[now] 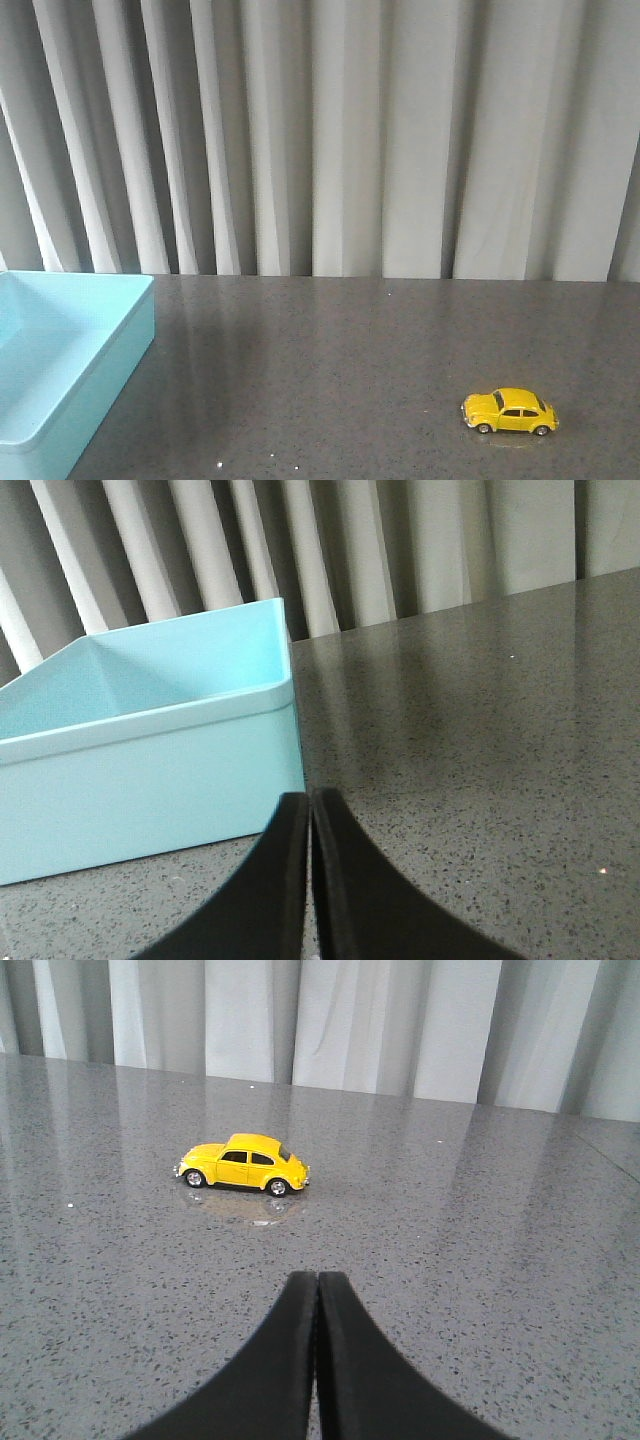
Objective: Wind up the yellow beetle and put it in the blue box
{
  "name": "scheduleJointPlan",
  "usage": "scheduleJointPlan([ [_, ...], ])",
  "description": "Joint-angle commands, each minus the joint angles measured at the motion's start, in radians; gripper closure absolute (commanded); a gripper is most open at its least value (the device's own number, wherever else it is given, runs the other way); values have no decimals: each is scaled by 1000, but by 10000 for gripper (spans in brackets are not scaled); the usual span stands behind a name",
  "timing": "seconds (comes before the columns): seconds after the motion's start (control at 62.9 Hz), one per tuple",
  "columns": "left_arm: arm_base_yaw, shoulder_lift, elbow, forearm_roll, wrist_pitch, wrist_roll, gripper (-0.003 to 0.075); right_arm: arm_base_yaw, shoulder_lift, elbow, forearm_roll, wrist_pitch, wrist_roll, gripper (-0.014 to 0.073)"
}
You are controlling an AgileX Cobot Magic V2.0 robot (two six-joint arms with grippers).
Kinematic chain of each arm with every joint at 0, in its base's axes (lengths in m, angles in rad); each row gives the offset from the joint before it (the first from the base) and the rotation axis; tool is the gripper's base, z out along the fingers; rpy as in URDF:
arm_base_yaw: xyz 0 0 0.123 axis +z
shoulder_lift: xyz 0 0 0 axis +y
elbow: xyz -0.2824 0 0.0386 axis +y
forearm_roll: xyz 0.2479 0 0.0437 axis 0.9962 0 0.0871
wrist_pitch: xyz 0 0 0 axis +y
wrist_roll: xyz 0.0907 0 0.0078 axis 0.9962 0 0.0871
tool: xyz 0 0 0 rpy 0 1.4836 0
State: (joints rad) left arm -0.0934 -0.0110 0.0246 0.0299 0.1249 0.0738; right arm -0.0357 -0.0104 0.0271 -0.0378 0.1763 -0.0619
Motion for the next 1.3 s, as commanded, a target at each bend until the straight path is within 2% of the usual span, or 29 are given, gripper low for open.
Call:
scheduleJointPlan([
  [0.0,4,-15,-8,-10,-75,-2,726,-6,-11,3,-6,-77,-5,598],
  [0.461,4,-16,-10,-10,-76,-2,726,-6,-11,3,-3,-76,-3,598],
  [0.588,4,-16,-16,-55,-83,-37,726,-6,-11,-2,61,-83,7,598],
  [0.731,4,-14,-44,-146,-161,-37,726,-6,7,-71,151,-83,8,598],
  [0.827,4,-13,-126,-170,-136,-37,726,-6,55,-177,151,-72,9,598],
  [0.97,4,52,-309,-165,0,-34,726,-6,194,-376,144,-21,5,598],
  [1.16,4,283,-595,-94,119,-34,726,-6,434,-636,120,101,-4,598],
  [1.288,4,438,-727,-88,160,-34,726,-6,551,-730,103,198,-4,598],
])
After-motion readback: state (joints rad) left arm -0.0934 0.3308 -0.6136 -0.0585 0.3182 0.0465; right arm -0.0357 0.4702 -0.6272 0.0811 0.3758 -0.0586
